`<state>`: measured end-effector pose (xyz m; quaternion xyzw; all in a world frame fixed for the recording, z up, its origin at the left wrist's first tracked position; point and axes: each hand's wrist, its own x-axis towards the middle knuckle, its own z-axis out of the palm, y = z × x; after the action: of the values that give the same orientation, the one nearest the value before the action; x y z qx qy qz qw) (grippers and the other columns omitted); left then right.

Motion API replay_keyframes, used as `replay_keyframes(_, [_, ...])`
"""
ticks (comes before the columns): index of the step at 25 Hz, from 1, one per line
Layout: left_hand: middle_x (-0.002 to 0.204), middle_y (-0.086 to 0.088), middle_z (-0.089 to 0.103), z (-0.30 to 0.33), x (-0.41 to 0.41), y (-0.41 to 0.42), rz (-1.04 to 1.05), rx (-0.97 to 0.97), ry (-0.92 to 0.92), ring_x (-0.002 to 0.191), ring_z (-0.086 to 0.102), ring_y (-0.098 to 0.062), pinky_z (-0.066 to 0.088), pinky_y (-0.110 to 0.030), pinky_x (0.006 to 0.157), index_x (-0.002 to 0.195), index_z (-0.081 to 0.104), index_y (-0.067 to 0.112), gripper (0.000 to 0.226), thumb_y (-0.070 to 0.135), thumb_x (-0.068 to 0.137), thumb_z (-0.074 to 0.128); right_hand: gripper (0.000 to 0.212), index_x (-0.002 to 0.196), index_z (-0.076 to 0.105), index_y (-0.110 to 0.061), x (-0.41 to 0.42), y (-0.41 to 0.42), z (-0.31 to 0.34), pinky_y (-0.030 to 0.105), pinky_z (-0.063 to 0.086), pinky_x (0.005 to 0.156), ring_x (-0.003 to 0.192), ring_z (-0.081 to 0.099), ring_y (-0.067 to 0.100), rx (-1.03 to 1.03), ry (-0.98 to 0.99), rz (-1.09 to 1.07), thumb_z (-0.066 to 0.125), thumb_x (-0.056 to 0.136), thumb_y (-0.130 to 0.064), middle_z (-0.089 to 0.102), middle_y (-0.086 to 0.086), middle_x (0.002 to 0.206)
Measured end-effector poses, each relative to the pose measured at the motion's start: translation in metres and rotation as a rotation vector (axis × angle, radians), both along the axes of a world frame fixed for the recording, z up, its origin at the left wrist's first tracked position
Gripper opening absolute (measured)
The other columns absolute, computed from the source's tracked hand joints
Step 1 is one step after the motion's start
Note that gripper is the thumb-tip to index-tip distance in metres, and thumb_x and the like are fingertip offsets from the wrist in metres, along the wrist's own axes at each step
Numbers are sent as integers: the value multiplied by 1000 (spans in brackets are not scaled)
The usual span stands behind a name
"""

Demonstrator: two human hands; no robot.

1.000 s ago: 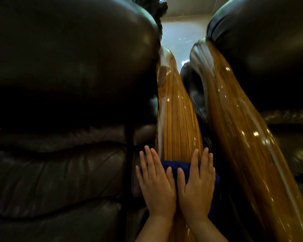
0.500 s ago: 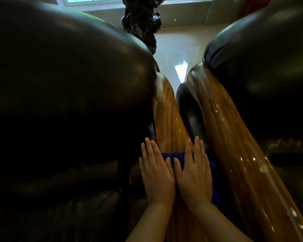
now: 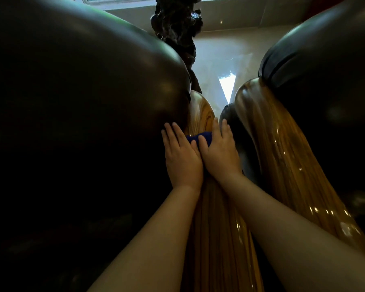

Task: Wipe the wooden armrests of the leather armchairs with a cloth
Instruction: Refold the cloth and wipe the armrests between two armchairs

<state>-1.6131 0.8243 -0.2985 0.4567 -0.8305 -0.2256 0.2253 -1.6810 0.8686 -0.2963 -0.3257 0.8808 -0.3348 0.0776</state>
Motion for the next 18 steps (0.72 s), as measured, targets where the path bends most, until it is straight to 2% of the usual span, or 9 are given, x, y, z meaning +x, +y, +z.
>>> replay_keyframes(4, [156, -8, 4, -1, 14, 10, -79, -60, -85, 143, -1, -24, 14, -34, 114, 145, 6, 14, 53, 30, 98, 26, 61, 145, 11, -28, 6, 13, 4, 45, 18, 113, 142, 8, 29, 8, -22, 56, 38, 92, -43, 6, 11, 156])
replay_keyframes(8, [157, -3, 3, -5, 47, 38, -169, -94, -173, 143, -5, -20, 10, -30, 113, 145, 6, 15, 50, 29, 98, 19, 58, 144, 13, -32, 39, 50, 4, 46, 26, 109, 141, 13, 30, 15, 7, 68, 38, 93, -42, 10, 12, 156])
replay_keyframes(14, [153, 0, 21, -6, 127, 112, -274, -70, -70, 141, -3, -14, 24, -41, 115, 142, 19, 17, 50, 31, 93, 18, 58, 144, 16, -28, 120, 131, 0, 46, 27, 109, 141, 17, 30, 95, 156, 5, 30, 91, -47, 19, 17, 153])
replay_keyframes(18, [150, 4, 21, -20, 189, 166, -252, -83, -23, 141, 2, -14, 23, -43, 113, 138, 15, 20, 47, 32, 94, 18, 59, 143, 17, -24, 184, 187, -17, 46, 27, 108, 140, 19, 31, 104, 245, -55, 23, 91, -50, 23, 19, 151])
